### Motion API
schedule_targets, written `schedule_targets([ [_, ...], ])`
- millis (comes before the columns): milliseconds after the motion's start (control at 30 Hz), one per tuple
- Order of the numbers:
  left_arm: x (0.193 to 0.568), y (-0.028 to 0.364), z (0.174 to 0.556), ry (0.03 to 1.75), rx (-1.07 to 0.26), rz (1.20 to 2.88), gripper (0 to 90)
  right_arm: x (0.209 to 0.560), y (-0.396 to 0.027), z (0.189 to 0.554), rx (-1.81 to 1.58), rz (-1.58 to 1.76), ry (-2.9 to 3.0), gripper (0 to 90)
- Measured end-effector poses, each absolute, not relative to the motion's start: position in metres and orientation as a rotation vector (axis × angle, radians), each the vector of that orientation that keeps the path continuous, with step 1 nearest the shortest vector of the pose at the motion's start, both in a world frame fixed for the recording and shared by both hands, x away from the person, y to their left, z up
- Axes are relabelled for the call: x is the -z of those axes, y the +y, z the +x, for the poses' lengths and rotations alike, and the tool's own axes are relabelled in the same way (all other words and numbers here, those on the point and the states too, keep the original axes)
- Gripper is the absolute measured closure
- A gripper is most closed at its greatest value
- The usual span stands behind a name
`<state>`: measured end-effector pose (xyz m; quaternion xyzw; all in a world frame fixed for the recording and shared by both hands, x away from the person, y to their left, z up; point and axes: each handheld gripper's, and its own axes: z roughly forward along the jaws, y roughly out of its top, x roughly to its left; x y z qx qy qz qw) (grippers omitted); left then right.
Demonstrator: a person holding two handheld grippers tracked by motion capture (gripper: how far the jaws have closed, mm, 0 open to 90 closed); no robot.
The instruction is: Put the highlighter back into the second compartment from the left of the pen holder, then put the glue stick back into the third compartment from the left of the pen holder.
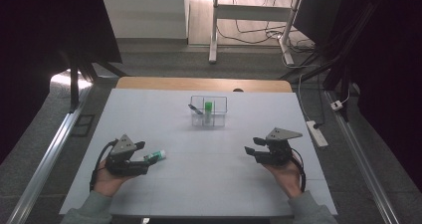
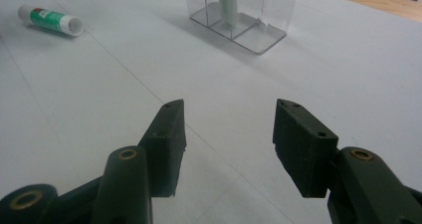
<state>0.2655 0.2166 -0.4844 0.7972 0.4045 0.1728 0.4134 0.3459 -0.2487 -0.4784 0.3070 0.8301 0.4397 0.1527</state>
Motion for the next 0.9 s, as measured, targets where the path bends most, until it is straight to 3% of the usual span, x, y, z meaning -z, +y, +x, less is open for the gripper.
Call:
schedule_targets([
  [433, 0.481, 0.24, 0.272, 1.062, -0.411, 2.014, 26.7, 0.486, -0.261, 0.338, -1.237, 0.91, 2.384, 46.1],
  [900, 0.491, 0.238, 0.278, 1.007, -0.426, 2.266, 27.3, 0.49, -0.265, 0.339, -1.207, 0.923, 2.398, 45.1],
])
